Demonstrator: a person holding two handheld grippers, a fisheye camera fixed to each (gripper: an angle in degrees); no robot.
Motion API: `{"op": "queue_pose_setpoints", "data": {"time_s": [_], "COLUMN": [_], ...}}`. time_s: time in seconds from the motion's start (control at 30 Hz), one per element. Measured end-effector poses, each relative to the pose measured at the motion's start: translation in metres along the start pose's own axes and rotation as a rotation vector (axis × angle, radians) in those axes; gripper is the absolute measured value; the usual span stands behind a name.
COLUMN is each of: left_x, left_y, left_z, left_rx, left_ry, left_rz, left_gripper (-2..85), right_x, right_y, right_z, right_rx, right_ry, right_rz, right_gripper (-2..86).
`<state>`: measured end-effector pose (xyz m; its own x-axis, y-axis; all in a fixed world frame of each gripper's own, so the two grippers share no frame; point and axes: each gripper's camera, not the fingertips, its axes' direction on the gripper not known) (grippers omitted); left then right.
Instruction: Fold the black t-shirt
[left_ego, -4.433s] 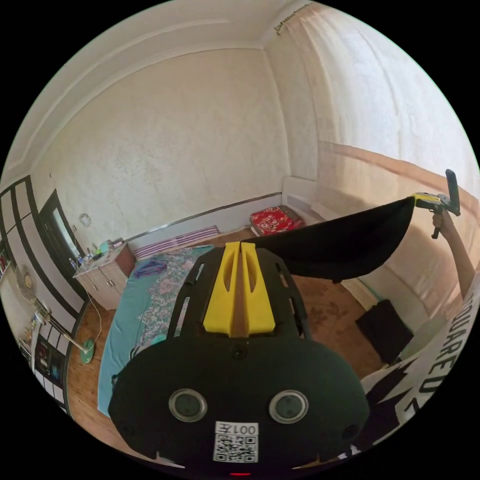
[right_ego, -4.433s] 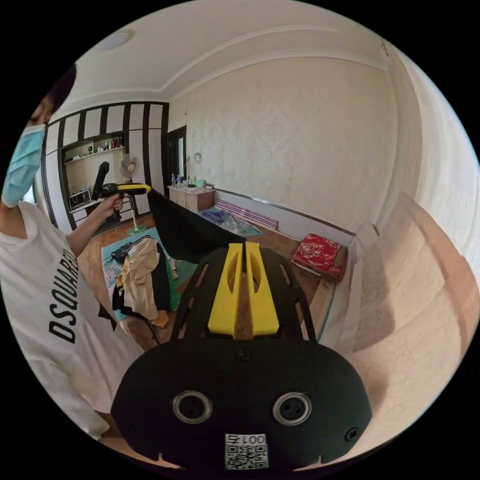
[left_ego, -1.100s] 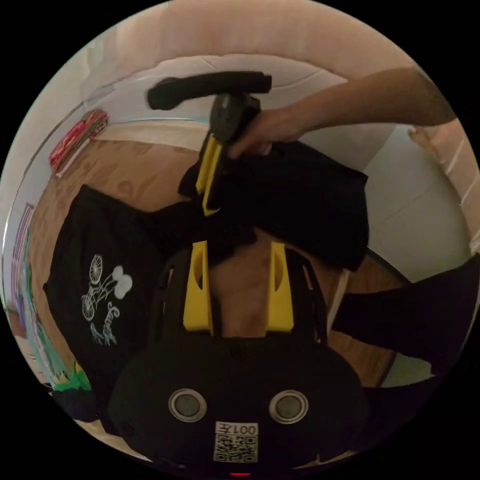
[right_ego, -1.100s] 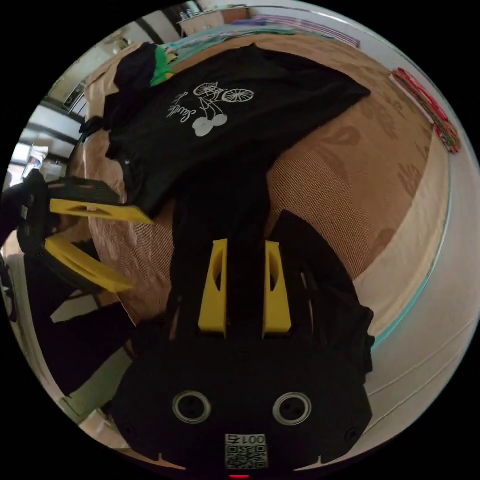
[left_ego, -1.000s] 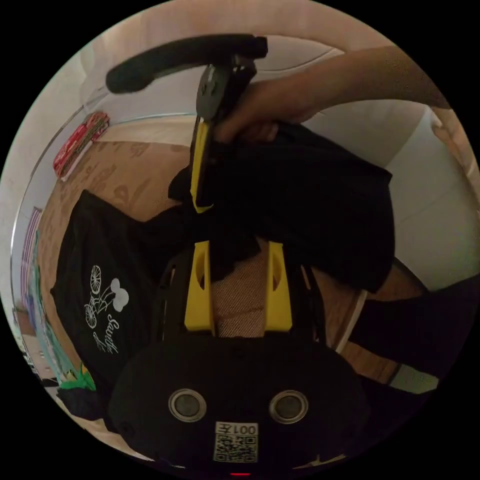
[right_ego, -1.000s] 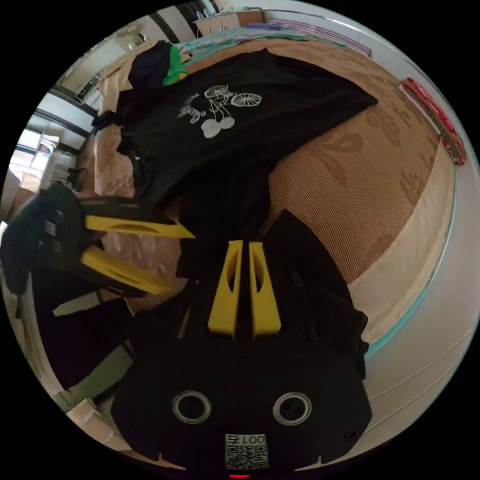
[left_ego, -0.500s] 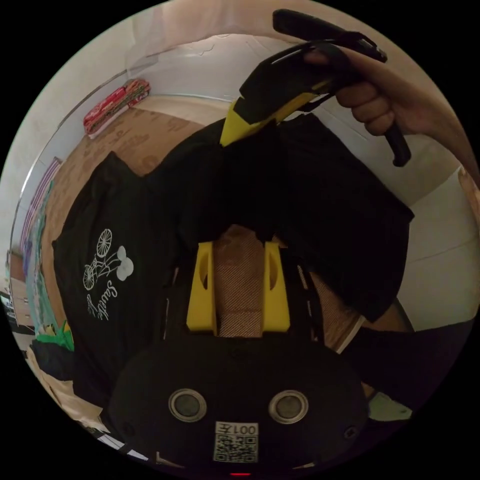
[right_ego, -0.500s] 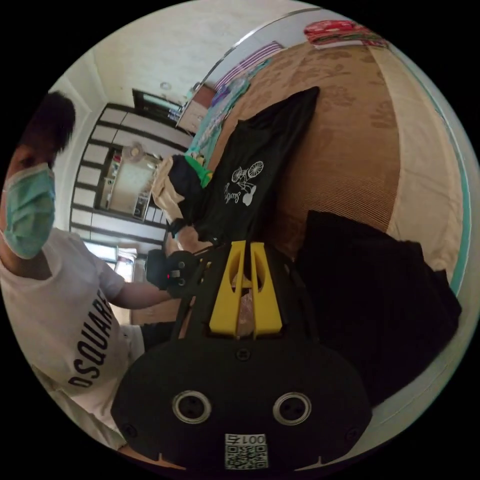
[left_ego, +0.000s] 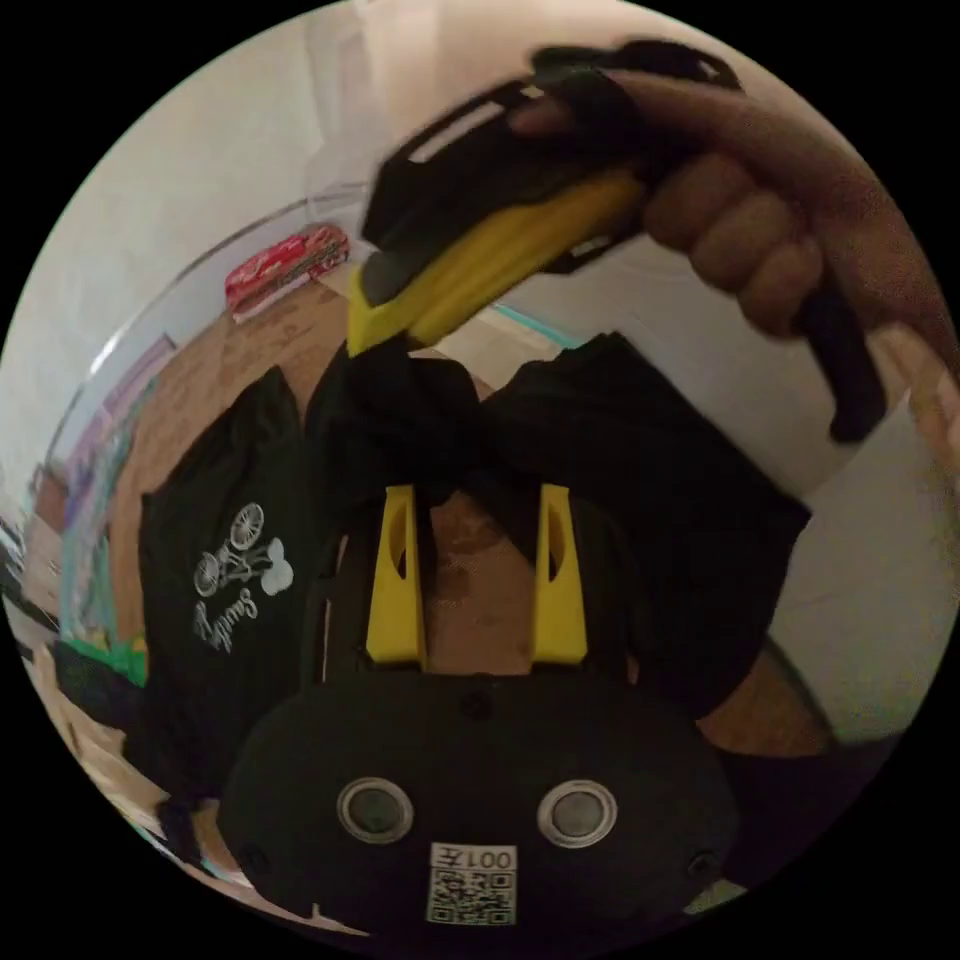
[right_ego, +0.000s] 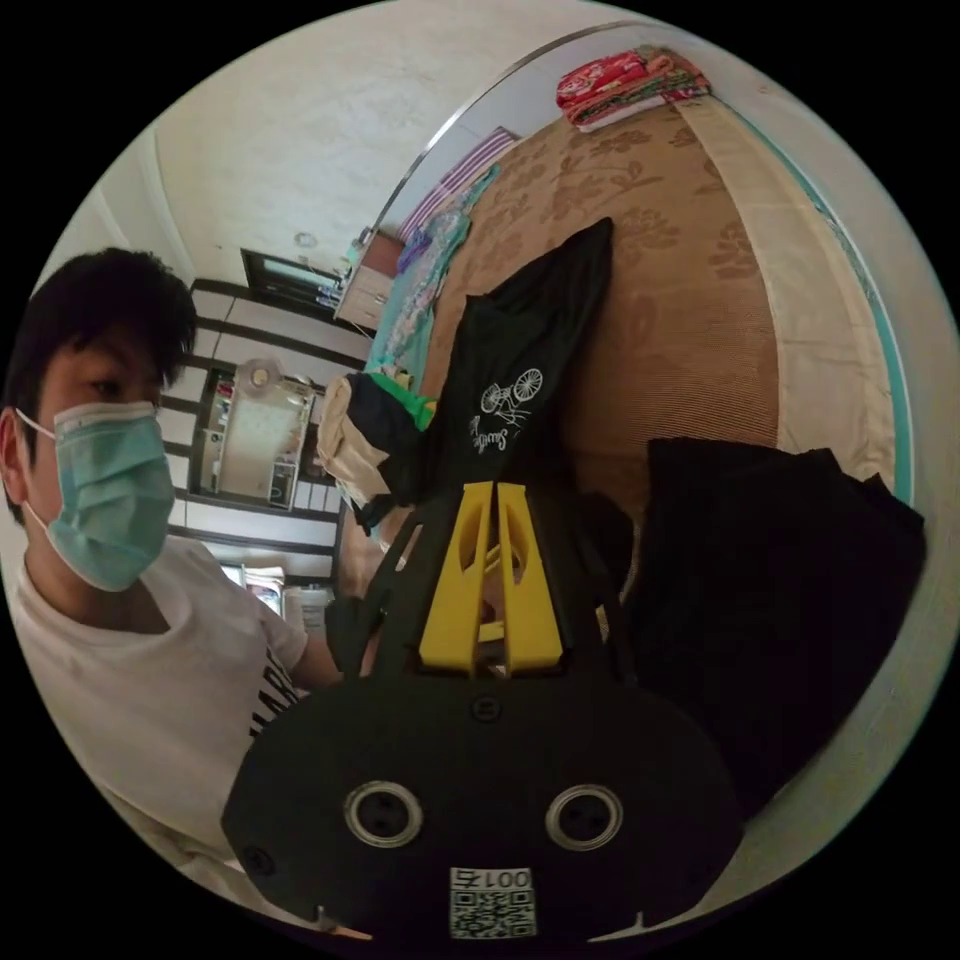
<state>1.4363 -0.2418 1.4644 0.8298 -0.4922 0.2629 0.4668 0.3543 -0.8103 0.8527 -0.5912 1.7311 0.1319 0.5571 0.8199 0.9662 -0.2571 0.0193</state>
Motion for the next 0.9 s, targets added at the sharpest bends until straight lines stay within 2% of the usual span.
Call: {"op": "queue_pose_setpoints", "data": {"time_s": [0.07,0.13,0.27,0.33,0.37,0.47,0.67,0.8,0.87,0.9], "left_x": [-0.022,-0.037,-0.068,-0.082,-0.092,-0.120,-0.193,-0.250,-0.282,-0.289], "left_y": [0.001,-0.001,-0.010,-0.013,-0.013,-0.008,0.005,0.018,0.027,0.028], "left_z": [-0.014,-0.022,-0.032,-0.035,-0.039,-0.051,-0.065,-0.058,-0.050,-0.050], "left_rx": [0.022,0.031,0.046,0.041,0.053,0.073,0.069,0.009,-0.081,-0.107], "left_ry": [0.143,0.206,0.210,0.195,0.212,0.281,0.445,0.473,0.425,0.414], "left_rz": [-0.149,-0.214,-0.291,-0.326,-0.334,-0.352,-0.430,-0.543,-0.594,-0.606], "left_gripper": [16.5,18.2,19.0,15.5,8.9,0.6,-1.0,-0.9,-0.9,-0.9], "right_x": [-0.002,-0.005,-0.024,-0.036,-0.045,-0.072,-0.126,-0.145,-0.155,-0.167], "right_y": [0.005,0.013,0.033,0.038,0.040,0.037,0.019,0.018,0.027,0.038], "right_z": [0.005,0.013,0.031,0.043,0.051,0.075,0.157,0.252,0.282,0.289], "right_rx": [0.012,0.010,0.026,0.021,0.021,0.008,-0.041,-0.136,-0.199,-0.187], "right_ry": [-0.041,-0.092,-0.082,-0.065,-0.056,-0.011,0.004,0.005,0.001,0.061], "right_rz": [0.027,0.073,0.140,0.130,0.110,0.036,-0.128,-0.215,-0.250,-0.284], "right_gripper": [0.5,0.4,0.4,0.4,0.4,0.6,1.3,3.2,5.0,5.9]}}
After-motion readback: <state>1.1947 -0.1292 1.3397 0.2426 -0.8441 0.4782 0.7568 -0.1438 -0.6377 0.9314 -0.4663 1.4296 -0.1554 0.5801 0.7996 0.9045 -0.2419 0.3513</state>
